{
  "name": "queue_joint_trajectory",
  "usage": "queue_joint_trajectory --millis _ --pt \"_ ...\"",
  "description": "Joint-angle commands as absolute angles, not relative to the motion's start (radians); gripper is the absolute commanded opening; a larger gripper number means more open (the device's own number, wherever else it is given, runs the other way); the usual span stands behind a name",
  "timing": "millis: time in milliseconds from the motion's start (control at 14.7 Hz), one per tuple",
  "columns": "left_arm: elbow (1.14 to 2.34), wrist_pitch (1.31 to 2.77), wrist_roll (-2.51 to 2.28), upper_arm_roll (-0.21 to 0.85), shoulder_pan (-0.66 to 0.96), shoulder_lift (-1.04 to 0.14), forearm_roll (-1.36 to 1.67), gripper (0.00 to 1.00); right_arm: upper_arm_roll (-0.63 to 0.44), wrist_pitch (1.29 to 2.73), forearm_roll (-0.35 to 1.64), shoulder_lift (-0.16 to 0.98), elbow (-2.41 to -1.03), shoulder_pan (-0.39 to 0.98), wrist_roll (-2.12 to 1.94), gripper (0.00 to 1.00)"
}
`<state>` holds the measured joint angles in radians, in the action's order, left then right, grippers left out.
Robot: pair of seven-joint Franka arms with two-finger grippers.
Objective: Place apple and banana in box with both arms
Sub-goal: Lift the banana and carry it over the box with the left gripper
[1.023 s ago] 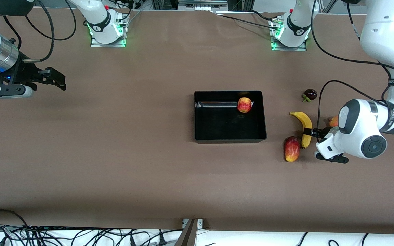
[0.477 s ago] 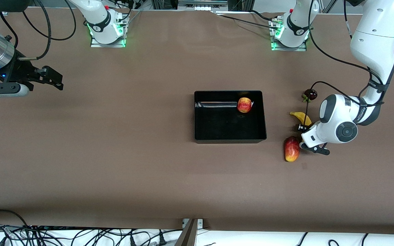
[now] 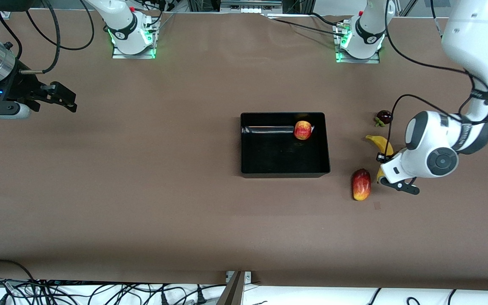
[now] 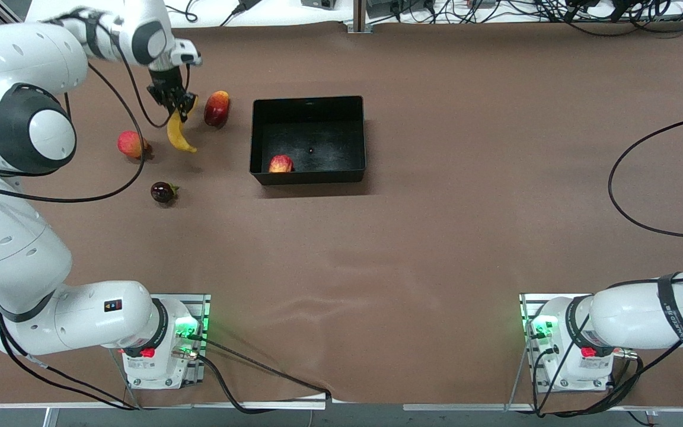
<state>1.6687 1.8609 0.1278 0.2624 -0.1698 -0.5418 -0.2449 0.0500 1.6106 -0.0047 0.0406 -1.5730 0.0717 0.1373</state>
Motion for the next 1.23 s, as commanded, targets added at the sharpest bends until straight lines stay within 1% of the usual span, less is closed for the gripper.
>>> queue_joint_trajectory --millis 0,136,341,477,545,682,818,955,1159 --pt "1.472 1.674 0.114 0.275 -0.079 -0.543 -0.239 0.00 0.061 1.591 -0.011 0.052 -1.549 0.058 0.152 1.00" --pt "1.408 1.652 0.082 0.275 0.019 -0.560 -0.184 0.00 0.063 1.595 -0.017 0.052 -1.549 0.058 0.163 1.00" --pt "1.399 1.661 -0.119 0.275 0.153 -0.600 -0.074 0.00 0.061 1.600 -0.009 0.052 -1.549 0.058 0.166 1.00" --pt "1.364 1.706 -0.297 0.272 0.286 -0.662 -0.054 0.00 0.064 1.600 -0.008 0.052 -1.549 0.060 0.167 1.00" --pt "1.361 1.753 -0.355 0.268 0.329 -0.682 -0.055 0.00 0.066 1.598 -0.008 0.051 -1.549 0.060 0.167 1.00" --pt "1.365 1.857 -0.385 0.267 0.357 -0.709 -0.052 0.00 0.064 1.600 -0.006 0.052 -1.549 0.060 0.167 1.00" --pt "1.379 1.914 -0.387 0.271 0.379 -0.744 -0.057 0.00 0.064 1.600 -0.006 0.051 -1.549 0.060 0.167 1.00" --pt "1.379 1.924 -0.400 0.270 0.408 -0.779 -0.054 0.00 0.066 1.601 -0.006 0.052 -1.549 0.060 0.167 1.00" --pt "1.382 1.925 -0.408 0.272 0.408 -0.842 -0.052 0.00 0.066 1.601 -0.006 0.051 -1.549 0.060 0.167 1.00"
